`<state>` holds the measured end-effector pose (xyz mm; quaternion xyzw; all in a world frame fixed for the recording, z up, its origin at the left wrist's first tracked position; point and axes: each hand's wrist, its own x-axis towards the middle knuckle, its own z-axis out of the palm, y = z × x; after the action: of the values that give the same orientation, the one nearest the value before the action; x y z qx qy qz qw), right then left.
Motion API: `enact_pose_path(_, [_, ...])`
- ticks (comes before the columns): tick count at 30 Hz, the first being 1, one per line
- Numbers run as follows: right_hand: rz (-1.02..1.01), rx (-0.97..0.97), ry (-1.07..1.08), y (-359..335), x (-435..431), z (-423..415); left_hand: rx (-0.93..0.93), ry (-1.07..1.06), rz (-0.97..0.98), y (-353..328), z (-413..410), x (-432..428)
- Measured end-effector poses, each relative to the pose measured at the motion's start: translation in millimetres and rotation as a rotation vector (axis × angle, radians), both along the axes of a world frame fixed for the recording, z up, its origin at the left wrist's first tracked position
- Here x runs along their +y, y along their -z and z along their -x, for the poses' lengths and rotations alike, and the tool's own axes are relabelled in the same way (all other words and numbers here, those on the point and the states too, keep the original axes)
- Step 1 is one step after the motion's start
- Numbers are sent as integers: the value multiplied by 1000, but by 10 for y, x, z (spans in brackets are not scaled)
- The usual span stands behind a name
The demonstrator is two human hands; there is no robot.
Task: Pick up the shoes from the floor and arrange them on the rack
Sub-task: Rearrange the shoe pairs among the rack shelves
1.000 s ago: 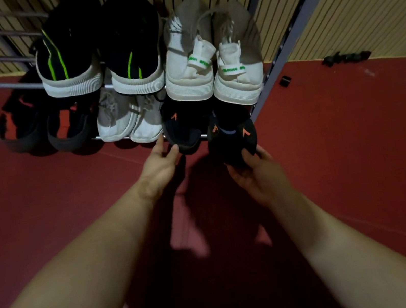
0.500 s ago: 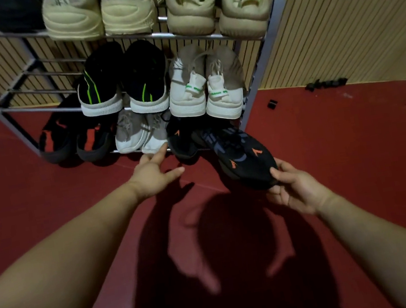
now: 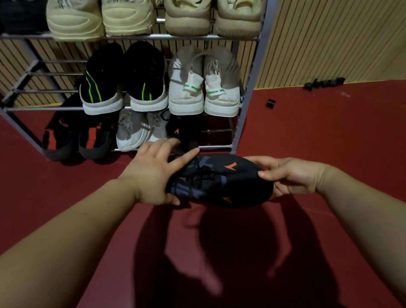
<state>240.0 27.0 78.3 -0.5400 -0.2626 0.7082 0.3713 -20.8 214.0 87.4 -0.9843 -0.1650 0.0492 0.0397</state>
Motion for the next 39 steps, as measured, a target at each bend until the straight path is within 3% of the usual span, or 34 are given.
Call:
enact_pose_path(2, [-7,17,-49,-38,75,-6,81,18,95,17,61,40])
enact_pose_path(7, [28,-17,-89,-70,219,2,58,15,284,-13,219,118])
enact_pose_path(11, [-10,-254,358,-55,408,126,-25,-191,394,46,328,53])
enact_pose_path(14, [-10,-17,539,67,526,291,-122,-390,561,82,358,39])
enact_pose_path(19, [-62,-10,522,331,783,1130,-172,-534,701,188,283,-87])
enact_pose_path(23, [-141,4,739,470,967,1298,-230,-583,1077,327,379,-141])
enact_pose_path(26, [-181,65,662,530,967,1314,-249,-541,1311,377,527,-128])
enact_pose_path(30, [-191,99,607,566,1094,1366,-259,-524,1339,436,614,-59])
enact_pose_path(35, [-88,27,542,675,1400,1426,-454,-663,1432,514,652,20])
enact_pose_path(39, [22,-115,712,793,1704,1392,-620,-779,1514,620,715,72])
